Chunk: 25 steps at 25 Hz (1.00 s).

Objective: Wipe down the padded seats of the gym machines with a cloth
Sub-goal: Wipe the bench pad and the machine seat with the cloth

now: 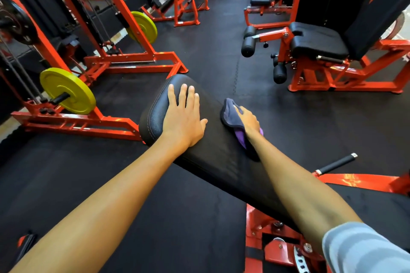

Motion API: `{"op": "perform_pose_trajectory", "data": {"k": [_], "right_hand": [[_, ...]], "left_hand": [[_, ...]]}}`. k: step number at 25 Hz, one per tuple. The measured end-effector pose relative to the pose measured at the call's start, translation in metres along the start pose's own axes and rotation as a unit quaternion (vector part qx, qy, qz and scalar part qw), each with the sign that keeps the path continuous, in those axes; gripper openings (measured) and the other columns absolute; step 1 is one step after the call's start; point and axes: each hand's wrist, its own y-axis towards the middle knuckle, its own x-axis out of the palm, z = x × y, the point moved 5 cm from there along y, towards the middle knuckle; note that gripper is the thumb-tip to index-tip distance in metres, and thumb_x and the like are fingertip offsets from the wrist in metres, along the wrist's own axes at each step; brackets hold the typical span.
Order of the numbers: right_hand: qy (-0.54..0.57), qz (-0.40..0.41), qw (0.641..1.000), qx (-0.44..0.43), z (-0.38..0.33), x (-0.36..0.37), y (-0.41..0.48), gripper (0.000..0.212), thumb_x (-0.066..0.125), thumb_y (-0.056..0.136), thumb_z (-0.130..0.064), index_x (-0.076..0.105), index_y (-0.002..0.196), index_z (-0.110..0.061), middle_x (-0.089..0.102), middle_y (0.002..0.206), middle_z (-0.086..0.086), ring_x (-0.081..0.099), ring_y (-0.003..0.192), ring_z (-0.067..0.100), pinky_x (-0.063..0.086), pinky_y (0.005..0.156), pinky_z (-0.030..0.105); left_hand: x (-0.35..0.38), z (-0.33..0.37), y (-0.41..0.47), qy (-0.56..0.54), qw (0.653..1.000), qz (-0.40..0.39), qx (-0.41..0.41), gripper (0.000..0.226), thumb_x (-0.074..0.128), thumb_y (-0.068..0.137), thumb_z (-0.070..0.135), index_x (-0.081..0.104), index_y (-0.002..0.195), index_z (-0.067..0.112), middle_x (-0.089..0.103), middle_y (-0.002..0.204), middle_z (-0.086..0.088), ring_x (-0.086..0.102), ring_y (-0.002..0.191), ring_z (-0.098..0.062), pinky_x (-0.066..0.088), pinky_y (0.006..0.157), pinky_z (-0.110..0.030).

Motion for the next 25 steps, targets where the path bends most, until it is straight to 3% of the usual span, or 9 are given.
{"op": "perform_pose_trajectory", "data": {"k": [2, 4, 7, 12, 16, 19, 21, 23, 25], "right_hand": [[0.022, 0.047, 0.997, -0.061, -0.035, 0.012, -0.023, 0.04, 0.038, 0.103, -0.05, 0.055, 0.13, -0.027, 0.058, 0.137, 0.007, 0.047, 0.126, 0.034, 0.036, 0.105, 0.045], [0.071, 0.086, 0.981, -0.16, -0.055, 0.018, -0.073, 0.044, 0.043, 0.106, -0.044, 0.048, 0.145, -0.023, 0.047, 0.15, 0.0, 0.032, 0.143, 0.022, 0.019, 0.122, 0.043], [0.073, 0.082, 0.965, -0.237, -0.025, 0.021, -0.125, 0.05, 0.044, 0.108, -0.039, 0.041, 0.153, -0.019, 0.035, 0.161, -0.002, 0.017, 0.15, 0.012, 0.013, 0.126, 0.036], [0.078, 0.099, 0.984, -0.127, 0.067, 0.019, -0.106, 0.05, 0.052, 0.105, -0.038, 0.043, 0.151, -0.02, 0.04, 0.157, -0.001, 0.026, 0.15, 0.023, 0.022, 0.123, 0.043], [0.085, 0.073, 0.994, 0.006, 0.035, 0.017, -0.07, 0.058, 0.037, 0.103, -0.057, 0.039, 0.152, -0.027, 0.034, 0.16, 0.002, 0.018, 0.151, 0.032, 0.013, 0.123, 0.052], [0.106, 0.057, 0.988, -0.094, -0.009, 0.031, -0.105, 0.061, 0.038, 0.1, -0.061, 0.038, 0.152, -0.03, 0.032, 0.161, -0.004, 0.014, 0.152, 0.024, 0.013, 0.125, 0.047], [0.118, 0.071, 0.98, -0.143, -0.001, 0.031, -0.141, 0.057, 0.045, 0.102, -0.054, 0.039, 0.152, -0.028, 0.034, 0.161, -0.008, 0.019, 0.151, 0.016, 0.017, 0.124, 0.036], [0.123, 0.09, 0.978, -0.139, 0.037, 0.032, -0.163, 0.054, 0.052, 0.104, -0.043, 0.039, 0.154, -0.026, 0.037, 0.158, -0.014, 0.026, 0.146, 0.008, 0.023, 0.118, 0.026], [0.127, 0.101, 0.983, -0.09, 0.071, 0.027, -0.156, 0.048, 0.053, 0.103, -0.044, 0.045, 0.148, -0.029, 0.044, 0.151, -0.013, 0.034, 0.143, 0.01, 0.031, 0.116, 0.033]], "left_hand": [[0.001, 0.002, 0.001, 0.003, 1.0, 0.0, 0.006, 0.077, 0.016, 0.105, 0.054, 0.003, 0.16, 0.002, -0.002, 0.168, -0.02, -0.007, 0.155, -0.039, -0.004, 0.12, -0.066], [0.002, 0.002, 0.001, 0.002, 1.0, -0.001, 0.009, 0.076, 0.014, 0.105, 0.053, 0.002, 0.16, 0.002, -0.003, 0.168, -0.02, -0.008, 0.155, -0.04, -0.005, 0.12, -0.065], [0.002, 0.003, 0.002, 0.004, 1.0, -0.001, 0.017, 0.073, 0.014, 0.105, 0.05, 0.002, 0.161, 0.004, -0.003, 0.168, -0.019, -0.008, 0.155, -0.04, -0.006, 0.12, -0.066], [0.002, 0.003, 0.001, 0.004, 1.0, -0.007, 0.018, 0.072, 0.017, 0.106, 0.049, 0.003, 0.16, 0.004, -0.002, 0.169, -0.018, -0.007, 0.155, -0.039, -0.009, 0.12, -0.064], [0.003, 0.011, 0.001, 0.02, 0.998, -0.022, 0.059, 0.071, 0.013, 0.107, 0.049, 0.002, 0.161, 0.004, -0.003, 0.169, -0.017, -0.007, 0.156, -0.033, -0.008, 0.121, -0.063], [0.005, 0.016, 0.001, 0.032, 0.996, -0.028, 0.084, 0.07, 0.011, 0.107, 0.048, 0.003, 0.161, 0.005, -0.002, 0.169, -0.015, -0.007, 0.156, -0.031, -0.01, 0.121, -0.063], [0.005, 0.017, 0.0, 0.029, 0.994, -0.03, 0.096, 0.069, 0.011, 0.107, 0.048, 0.004, 0.161, 0.006, -0.002, 0.169, -0.015, -0.007, 0.156, -0.031, -0.01, 0.121, -0.063], [0.005, 0.019, -0.001, 0.034, 0.993, -0.032, 0.11, 0.069, 0.011, 0.107, 0.048, 0.004, 0.161, 0.006, -0.002, 0.169, -0.014, -0.007, 0.156, -0.032, -0.009, 0.121, -0.063], [0.006, 0.019, -0.001, 0.038, 0.991, -0.038, 0.122, 0.069, 0.01, 0.107, 0.049, 0.003, 0.161, 0.006, -0.003, 0.169, -0.014, -0.008, 0.156, -0.033, -0.009, 0.12, -0.063]]}}
